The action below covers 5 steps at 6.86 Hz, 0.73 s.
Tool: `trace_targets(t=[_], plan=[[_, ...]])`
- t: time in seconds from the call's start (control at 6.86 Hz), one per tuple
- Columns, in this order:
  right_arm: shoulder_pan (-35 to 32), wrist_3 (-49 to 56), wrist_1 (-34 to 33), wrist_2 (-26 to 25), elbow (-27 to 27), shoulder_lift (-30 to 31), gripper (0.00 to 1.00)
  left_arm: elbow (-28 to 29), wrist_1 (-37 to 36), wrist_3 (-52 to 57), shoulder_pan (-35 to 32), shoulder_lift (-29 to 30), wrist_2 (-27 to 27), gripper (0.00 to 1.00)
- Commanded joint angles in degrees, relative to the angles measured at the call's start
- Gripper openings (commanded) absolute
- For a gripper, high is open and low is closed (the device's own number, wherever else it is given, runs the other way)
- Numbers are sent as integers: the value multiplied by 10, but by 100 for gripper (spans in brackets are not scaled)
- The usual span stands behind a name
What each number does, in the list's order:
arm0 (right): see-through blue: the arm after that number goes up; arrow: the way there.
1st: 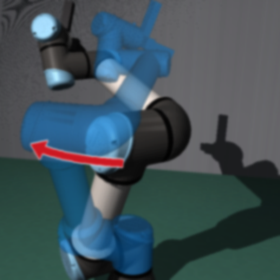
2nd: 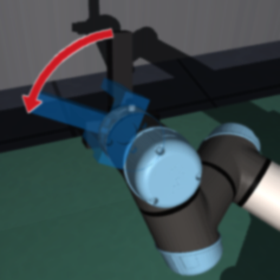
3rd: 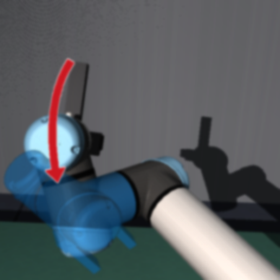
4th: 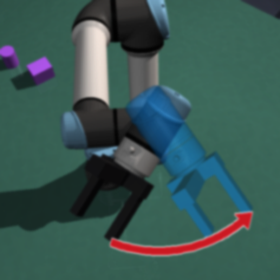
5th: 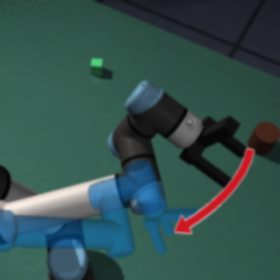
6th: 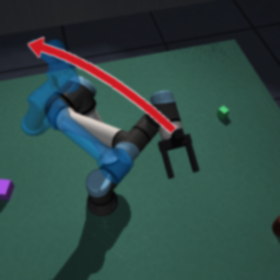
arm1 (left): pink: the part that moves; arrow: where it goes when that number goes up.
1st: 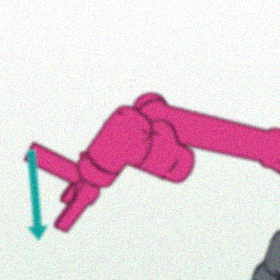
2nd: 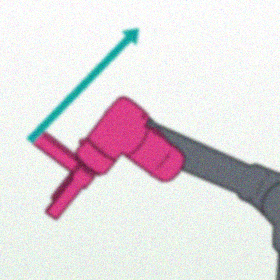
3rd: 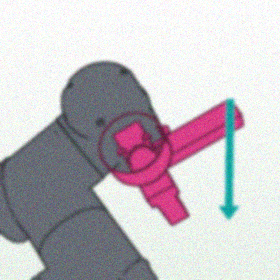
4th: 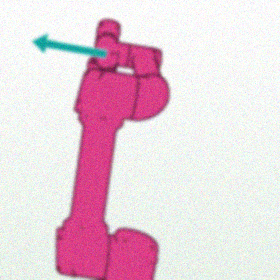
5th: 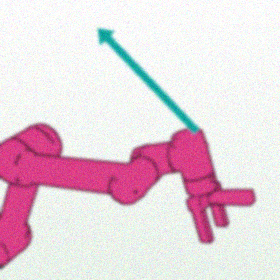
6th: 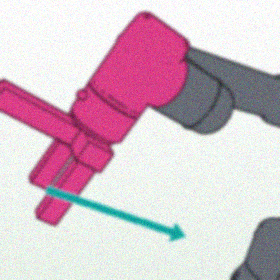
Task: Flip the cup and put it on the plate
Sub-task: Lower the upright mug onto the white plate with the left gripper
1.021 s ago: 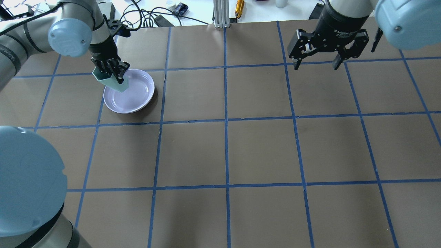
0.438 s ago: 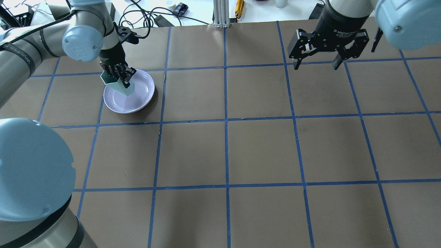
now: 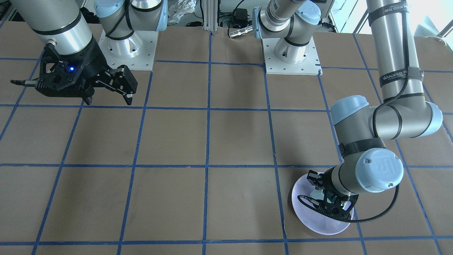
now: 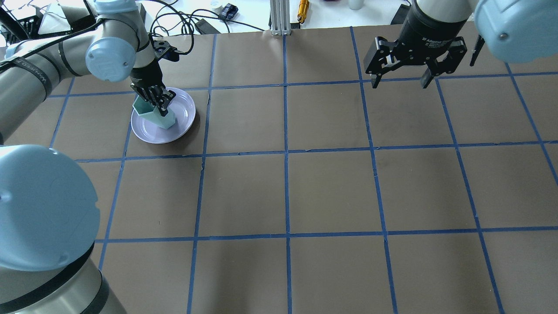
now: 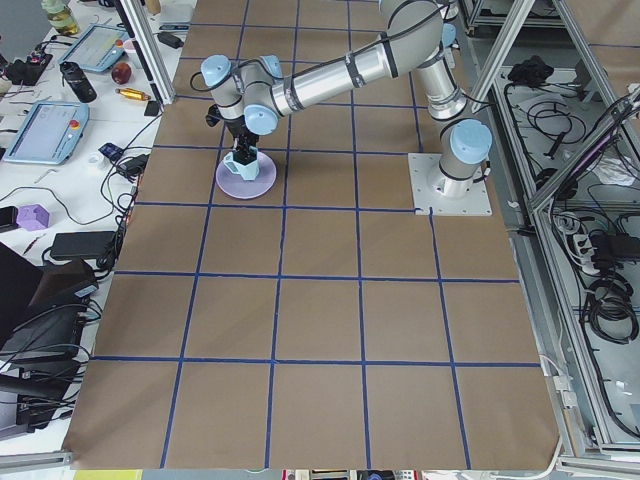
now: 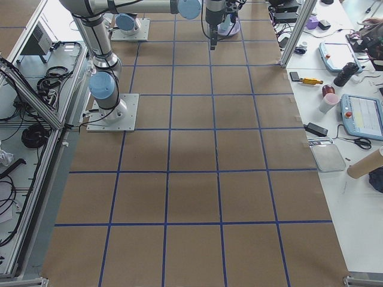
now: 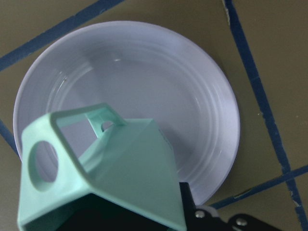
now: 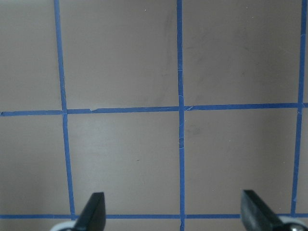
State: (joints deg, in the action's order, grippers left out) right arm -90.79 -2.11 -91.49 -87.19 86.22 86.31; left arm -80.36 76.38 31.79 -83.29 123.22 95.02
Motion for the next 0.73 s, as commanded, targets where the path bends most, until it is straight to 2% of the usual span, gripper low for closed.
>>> trace_targets(t=[0.0,0.15,0.58], plan=[[0,0,0,0,1,0,100,-1,0,-8,-2,-3,-3,100],[0,0,0,0,0,0,100,6,10,-8,-4,-21,-2,100],[0,0,0,0,0,0,100,13,111,-38,-13,-115,-8,100]])
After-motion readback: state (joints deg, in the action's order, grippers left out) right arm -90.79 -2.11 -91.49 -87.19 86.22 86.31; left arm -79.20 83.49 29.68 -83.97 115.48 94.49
